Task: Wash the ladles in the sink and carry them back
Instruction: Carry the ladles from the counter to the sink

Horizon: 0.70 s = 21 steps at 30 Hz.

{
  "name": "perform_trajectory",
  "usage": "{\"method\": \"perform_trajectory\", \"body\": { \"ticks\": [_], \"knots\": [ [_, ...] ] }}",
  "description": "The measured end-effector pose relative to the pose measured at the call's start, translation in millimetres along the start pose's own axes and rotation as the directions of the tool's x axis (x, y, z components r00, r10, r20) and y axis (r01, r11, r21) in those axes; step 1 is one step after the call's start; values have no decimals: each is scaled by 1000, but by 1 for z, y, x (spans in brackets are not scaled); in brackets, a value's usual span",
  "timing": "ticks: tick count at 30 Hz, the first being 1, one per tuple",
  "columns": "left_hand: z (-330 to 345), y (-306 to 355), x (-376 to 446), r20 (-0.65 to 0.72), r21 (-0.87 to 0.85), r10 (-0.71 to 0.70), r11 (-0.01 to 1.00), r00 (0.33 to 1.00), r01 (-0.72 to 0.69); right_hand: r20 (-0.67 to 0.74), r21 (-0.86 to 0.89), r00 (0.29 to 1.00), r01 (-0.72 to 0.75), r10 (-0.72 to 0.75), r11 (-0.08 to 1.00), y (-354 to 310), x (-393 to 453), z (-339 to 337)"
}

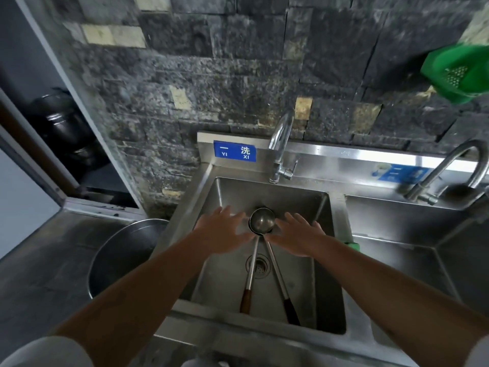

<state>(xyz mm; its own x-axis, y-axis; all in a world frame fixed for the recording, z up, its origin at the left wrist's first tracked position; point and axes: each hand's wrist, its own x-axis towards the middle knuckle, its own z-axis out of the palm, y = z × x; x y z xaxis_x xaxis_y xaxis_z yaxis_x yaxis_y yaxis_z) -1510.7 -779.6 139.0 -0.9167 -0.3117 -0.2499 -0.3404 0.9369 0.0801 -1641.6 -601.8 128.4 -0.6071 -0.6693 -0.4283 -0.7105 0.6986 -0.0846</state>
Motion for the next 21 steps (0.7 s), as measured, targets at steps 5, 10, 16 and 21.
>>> {"method": "perform_trajectory", "body": {
  "ticks": [5,10,16,21],
  "knots": [
    [-6,-5,-16,-59,9,-10,1000,998,11,4,6,1000,22,-22,1000,-11,-2,-5],
    [-4,-28,-43,-100,26,-61,998,993,64,35,-72,985,168,-166,983,-46,-1,-18],
    [-14,-78,-125,-123,-57,-251,968,960,246,-4,-104,967,254,-256,962,-128,-6,-25],
    [-2,-133,-212,-152,-127,-436,899,887,419,0,-163,905,419,-425,893,-229,-24,-21]
  ]
}}
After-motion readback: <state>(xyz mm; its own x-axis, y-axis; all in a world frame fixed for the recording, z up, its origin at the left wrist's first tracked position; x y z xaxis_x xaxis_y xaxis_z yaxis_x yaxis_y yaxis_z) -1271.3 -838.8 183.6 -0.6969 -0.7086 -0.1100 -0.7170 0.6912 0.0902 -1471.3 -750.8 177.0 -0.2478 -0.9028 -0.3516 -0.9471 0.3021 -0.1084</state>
